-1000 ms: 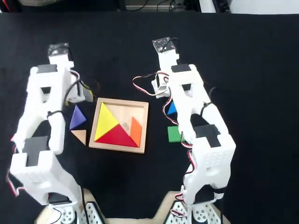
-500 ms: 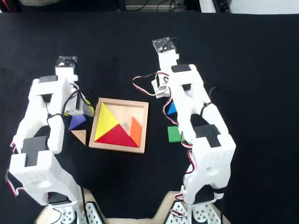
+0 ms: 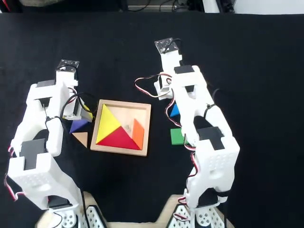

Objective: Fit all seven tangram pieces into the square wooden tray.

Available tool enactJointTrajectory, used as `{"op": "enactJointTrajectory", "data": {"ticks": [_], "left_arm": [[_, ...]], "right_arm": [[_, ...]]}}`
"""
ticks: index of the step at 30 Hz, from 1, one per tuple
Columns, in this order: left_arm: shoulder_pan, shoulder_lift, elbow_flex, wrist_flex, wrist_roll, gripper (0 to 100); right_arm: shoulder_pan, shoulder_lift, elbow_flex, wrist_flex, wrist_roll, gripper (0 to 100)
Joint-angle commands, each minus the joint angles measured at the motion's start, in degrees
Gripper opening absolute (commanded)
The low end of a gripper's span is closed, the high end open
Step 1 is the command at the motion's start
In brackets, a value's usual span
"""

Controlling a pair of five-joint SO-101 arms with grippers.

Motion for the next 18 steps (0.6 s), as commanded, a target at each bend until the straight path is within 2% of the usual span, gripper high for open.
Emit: {"op": "enactJointTrajectory", "data": {"ticks": [1,5,9,18], "left_arm": [[-0.6,-0.4,-0.4,-0.2,-1.1,31],[-0.5,-0.5,-0.4,-0.1,-1.4,32],[-0.4,-0.5,-0.5,1.7,-4.8,32],[-0.7,-0.1,-0.6,-0.1,-4.9,31]], "right_arm": [[-0.7,-2.9,-0.3,-0.8,0.5,16.9],[-0.7,-2.9,-0.3,-0.8,0.5,16.9],[-0.7,-2.9,-0.3,-0.8,0.5,16.9],[-0.7,-2.9,-0.3,-0.8,0.5,16.9]]}}
